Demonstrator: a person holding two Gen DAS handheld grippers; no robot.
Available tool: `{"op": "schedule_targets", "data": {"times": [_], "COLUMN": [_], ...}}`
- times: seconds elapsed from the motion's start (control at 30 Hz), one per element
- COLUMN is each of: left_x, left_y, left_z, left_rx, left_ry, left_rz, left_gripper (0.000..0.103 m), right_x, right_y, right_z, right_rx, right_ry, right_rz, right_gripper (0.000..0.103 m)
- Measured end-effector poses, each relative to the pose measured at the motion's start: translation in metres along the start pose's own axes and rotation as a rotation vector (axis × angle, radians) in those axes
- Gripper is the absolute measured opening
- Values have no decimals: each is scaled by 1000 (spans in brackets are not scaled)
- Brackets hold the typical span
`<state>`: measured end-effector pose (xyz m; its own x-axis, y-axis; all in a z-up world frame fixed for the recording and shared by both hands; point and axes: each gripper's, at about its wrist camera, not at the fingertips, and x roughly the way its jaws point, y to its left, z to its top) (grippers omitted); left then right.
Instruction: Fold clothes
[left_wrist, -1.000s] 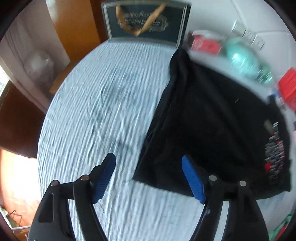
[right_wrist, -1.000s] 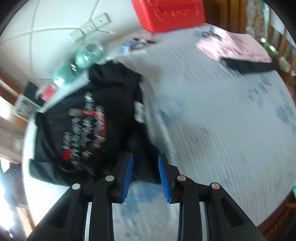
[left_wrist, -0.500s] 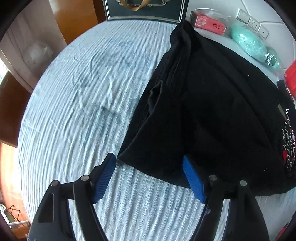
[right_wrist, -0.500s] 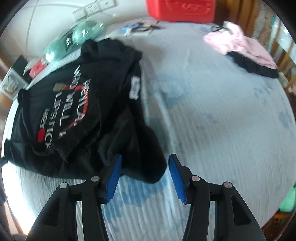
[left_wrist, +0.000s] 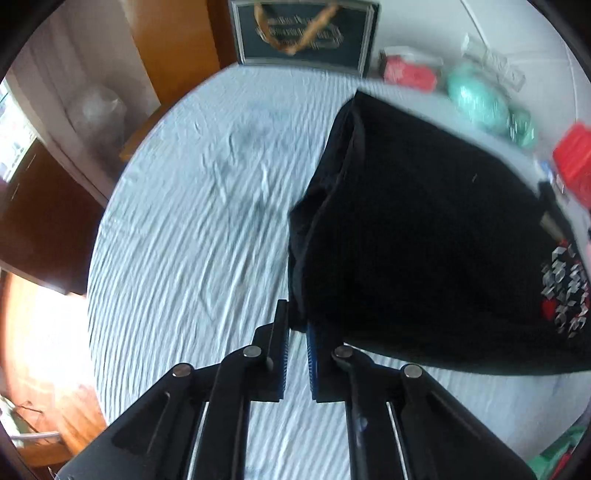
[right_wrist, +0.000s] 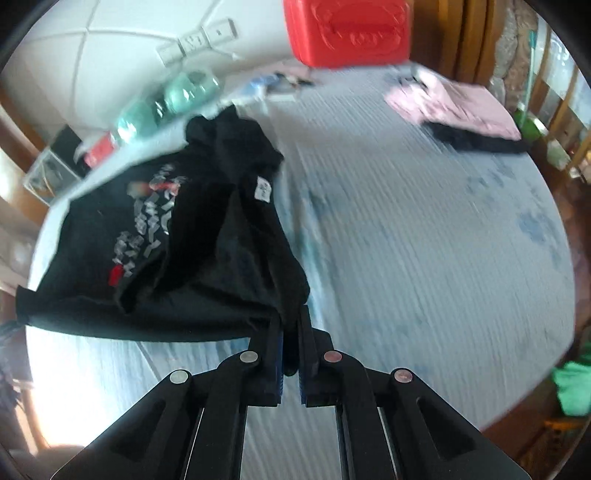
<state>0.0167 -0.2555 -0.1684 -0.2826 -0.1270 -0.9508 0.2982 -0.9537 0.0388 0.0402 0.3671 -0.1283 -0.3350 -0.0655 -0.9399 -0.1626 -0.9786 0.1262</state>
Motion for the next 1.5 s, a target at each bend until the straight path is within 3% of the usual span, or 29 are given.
{"op": "schedule_targets", "data": {"times": [0.07,0.13,0.2,0.3,0.33,0.37,0.43,0.47,0.53,0.83,0.93,1.13,1.33,1.5], "left_x": [17,32,22,-10,-16,-20,-21,-20,-14,27,30,21,19,28], "left_y": [4,10,15,7,2,-4,-22,-34,-53,-84,-81,-75,-64,-68], "left_z": [-4,-7,-6,5,9,14,20,22,19,6,5,12,24,41], "left_rx": [-8,-47,-79,-39,-15,5,45,66,101,148,142,117,86,63], "left_ry": [51,108,83,-20,-41,-58,-86,-98,-88,15,22,1,-10,0], "left_rz": [-7,-7,-43,-38,-44,-54,-80,-95,-135,-136,-128,-133,-138,-147], "left_gripper": [9,9,9,13,25,45,67,67,67,67,67,67,67,67], "right_x": [27,42,41,17,13,10,14,19,31,86,93,59,55,85], "right_y": [-14,-24,-29,-23,-18,-12,5,13,28,66,78,54,33,15], "right_z": [-13,-20,-23,-17,-14,-10,-1,0,2,-11,5,61,56,53], "right_rx": [0,29,60,76,62,45,-3,-22,-60,-206,-200,23,-14,4], "right_ry": [112,154,135,24,9,-2,20,37,78,269,239,-47,9,111], "right_rz": [-50,-86,-112,-6,32,68,111,124,146,144,206,279,132,88], "right_gripper": [7,18,32,37,37,37,35,33,17,17,17,18,25,32]}}
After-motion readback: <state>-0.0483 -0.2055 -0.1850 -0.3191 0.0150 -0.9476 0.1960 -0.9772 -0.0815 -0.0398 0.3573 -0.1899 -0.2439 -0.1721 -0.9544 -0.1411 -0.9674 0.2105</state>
